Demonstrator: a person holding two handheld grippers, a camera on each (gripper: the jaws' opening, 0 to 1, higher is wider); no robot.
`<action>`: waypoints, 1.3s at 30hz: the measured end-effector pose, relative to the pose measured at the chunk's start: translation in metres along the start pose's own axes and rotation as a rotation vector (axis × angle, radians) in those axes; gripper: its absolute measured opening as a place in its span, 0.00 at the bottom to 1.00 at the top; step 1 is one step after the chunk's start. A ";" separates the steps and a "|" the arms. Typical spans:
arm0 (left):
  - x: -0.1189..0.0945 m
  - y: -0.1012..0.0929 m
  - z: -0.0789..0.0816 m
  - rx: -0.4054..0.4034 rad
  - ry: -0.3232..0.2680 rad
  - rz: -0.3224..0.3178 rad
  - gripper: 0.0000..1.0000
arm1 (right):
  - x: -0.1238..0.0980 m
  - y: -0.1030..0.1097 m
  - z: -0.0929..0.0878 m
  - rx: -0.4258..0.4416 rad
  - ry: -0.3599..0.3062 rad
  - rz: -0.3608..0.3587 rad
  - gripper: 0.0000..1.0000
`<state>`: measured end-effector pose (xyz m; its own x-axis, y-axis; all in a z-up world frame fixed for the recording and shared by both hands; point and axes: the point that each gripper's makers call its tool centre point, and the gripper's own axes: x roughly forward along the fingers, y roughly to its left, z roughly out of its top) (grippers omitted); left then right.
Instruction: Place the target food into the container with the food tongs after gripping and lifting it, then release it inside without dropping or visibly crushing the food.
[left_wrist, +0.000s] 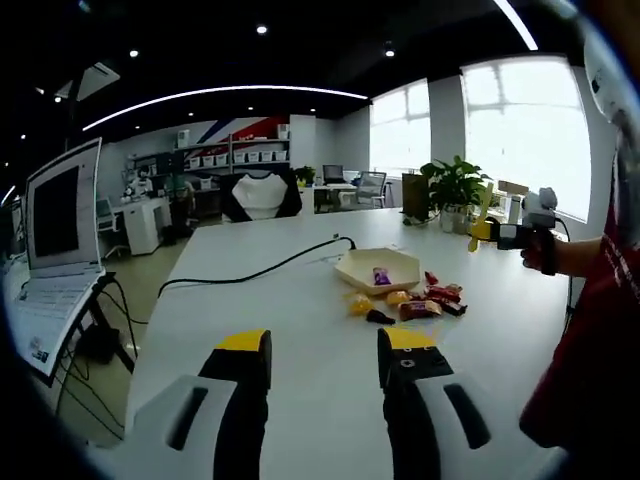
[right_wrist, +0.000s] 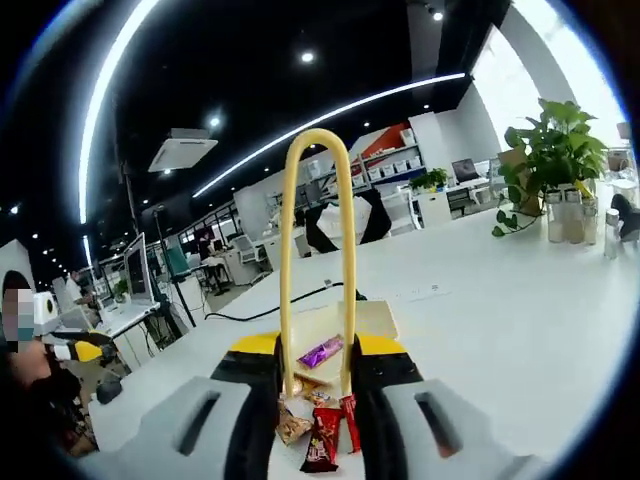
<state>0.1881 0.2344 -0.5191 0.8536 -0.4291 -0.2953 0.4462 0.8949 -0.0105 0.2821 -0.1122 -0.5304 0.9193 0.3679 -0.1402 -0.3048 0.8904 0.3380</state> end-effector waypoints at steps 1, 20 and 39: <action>-0.001 0.000 -0.001 0.000 0.004 0.002 0.45 | 0.001 0.000 0.000 0.009 -0.007 0.004 0.23; -0.007 -0.002 0.000 0.007 0.004 0.018 0.45 | 0.010 0.016 -0.023 -0.068 0.030 0.022 0.24; -0.021 0.006 -0.006 0.037 0.062 0.047 0.45 | 0.030 0.021 -0.065 -0.137 0.077 0.029 0.23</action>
<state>0.1713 0.2491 -0.5185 0.8562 -0.3774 -0.3529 0.4167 0.9082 0.0398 0.2867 -0.0649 -0.5882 0.8895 0.4084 -0.2049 -0.3664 0.9055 0.2139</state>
